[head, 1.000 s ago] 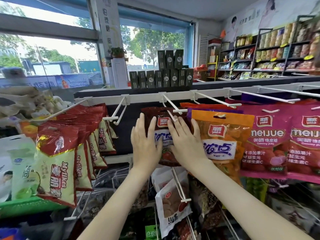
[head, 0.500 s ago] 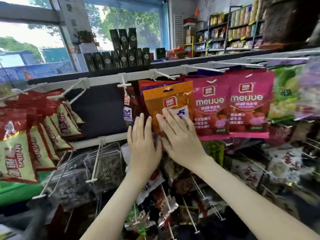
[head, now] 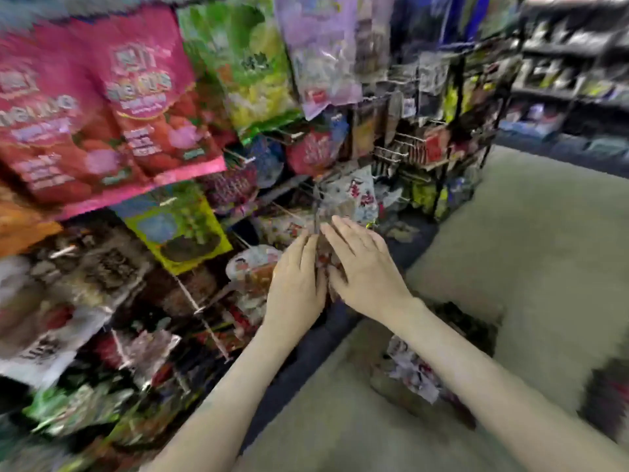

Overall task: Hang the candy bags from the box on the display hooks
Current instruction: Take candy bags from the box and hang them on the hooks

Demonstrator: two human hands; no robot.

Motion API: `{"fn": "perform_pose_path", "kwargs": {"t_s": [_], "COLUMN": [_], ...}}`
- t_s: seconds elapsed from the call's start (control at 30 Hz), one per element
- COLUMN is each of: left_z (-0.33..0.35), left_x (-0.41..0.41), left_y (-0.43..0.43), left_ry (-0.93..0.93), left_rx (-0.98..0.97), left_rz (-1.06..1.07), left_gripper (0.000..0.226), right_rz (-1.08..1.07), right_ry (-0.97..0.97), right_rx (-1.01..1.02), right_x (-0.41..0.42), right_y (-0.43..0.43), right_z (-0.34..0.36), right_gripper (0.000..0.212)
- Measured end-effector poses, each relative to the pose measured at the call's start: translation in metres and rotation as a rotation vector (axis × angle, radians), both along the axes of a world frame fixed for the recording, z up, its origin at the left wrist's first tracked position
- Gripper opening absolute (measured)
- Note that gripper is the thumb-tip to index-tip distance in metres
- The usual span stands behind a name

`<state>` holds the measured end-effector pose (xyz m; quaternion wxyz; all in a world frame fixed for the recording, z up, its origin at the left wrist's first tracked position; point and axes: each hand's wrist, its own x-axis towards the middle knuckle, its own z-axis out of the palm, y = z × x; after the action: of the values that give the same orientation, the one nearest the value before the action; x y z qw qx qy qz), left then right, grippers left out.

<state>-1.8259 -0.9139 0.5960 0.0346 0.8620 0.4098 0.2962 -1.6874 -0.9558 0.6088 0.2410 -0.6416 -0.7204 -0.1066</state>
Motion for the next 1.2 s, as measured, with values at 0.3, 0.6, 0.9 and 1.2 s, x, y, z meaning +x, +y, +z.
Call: {"fn": "perform_pose_path", "kwargs": {"t_s": [0.3,0.6,0.9,1.2], "left_z": [-0.117,-0.254,-0.457,-0.669], "left_x": [0.176,0.311,0.378,0.404], "left_y": [-0.004,0.045,0.069,0.031], "left_ry": [0.25,0.417,0.562,0.584], "left_rx": [-0.39,-0.665,-0.897,-1.019], "left_rz": [-0.317,-0.438,-0.347,-0.293], "left_gripper": [0.059,0.057,0.057,0.056], "right_rz": [-0.441,-0.715,-0.879,-1.072], "right_ry": [0.215,0.345,0.614,1.052], "right_rx": [-0.395,-0.73,-1.055,-1.045], "right_x": [0.182,0.31,0.354,0.395], "right_y": [-0.061,-0.052,-0.072,-0.065], "right_z": [-0.124,-0.283,-0.5,-0.733], "right_gripper": [0.064,0.063,0.062,0.049]}}
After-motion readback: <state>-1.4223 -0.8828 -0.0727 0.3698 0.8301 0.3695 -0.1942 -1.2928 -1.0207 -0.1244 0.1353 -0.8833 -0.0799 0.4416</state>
